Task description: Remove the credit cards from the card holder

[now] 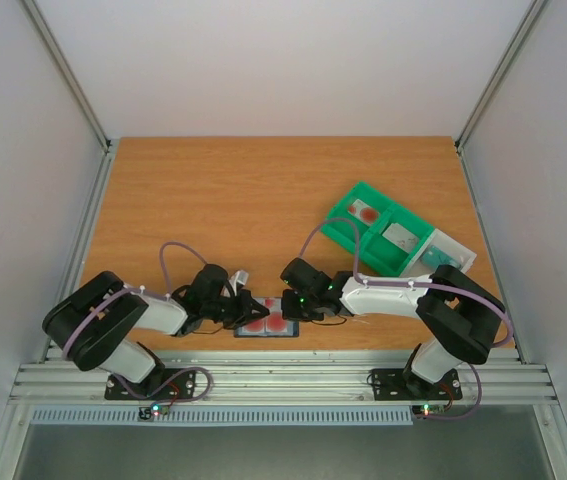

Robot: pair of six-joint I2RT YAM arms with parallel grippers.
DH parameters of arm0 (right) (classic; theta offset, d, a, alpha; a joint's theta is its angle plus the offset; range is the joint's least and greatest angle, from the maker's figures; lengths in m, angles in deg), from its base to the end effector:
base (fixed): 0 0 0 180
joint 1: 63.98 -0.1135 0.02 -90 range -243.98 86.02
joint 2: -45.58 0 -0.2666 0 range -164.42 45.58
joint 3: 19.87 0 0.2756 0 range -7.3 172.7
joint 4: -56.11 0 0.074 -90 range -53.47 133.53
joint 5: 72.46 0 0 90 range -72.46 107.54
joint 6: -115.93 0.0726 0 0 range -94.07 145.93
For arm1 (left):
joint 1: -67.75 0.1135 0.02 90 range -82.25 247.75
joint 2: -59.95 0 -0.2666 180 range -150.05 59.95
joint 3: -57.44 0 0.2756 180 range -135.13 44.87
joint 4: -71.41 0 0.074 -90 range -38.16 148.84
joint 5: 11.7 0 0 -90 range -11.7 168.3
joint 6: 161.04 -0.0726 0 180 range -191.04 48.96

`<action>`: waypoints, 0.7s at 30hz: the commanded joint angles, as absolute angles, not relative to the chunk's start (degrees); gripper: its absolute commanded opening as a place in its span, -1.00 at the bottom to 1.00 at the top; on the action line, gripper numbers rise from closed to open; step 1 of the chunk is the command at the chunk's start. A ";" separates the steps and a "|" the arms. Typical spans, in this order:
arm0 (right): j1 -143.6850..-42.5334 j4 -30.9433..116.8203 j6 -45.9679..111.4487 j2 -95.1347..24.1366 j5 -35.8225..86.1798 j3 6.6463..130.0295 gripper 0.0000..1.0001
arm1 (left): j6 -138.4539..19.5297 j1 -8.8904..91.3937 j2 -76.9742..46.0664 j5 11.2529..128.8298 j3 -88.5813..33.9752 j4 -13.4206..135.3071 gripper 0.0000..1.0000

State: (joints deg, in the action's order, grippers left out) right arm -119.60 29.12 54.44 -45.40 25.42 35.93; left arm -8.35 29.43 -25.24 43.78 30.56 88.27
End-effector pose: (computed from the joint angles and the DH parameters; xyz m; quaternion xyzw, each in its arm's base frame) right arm 0.1713 0.2680 0.0922 -0.2430 0.9375 0.2102 0.1334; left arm 0.1649 -0.1828 0.0561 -0.0645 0.8767 -0.4750 0.0410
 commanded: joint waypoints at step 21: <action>-120.04 25.95 54.97 -45.89 22.67 34.17 -0.88 | -7.48 29.52 -19.68 47.55 33.47 87.43 -0.99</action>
State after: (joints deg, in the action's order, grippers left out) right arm -119.60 29.14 54.44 -45.20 24.46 35.73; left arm -5.53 29.64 -23.51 44.35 32.57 92.18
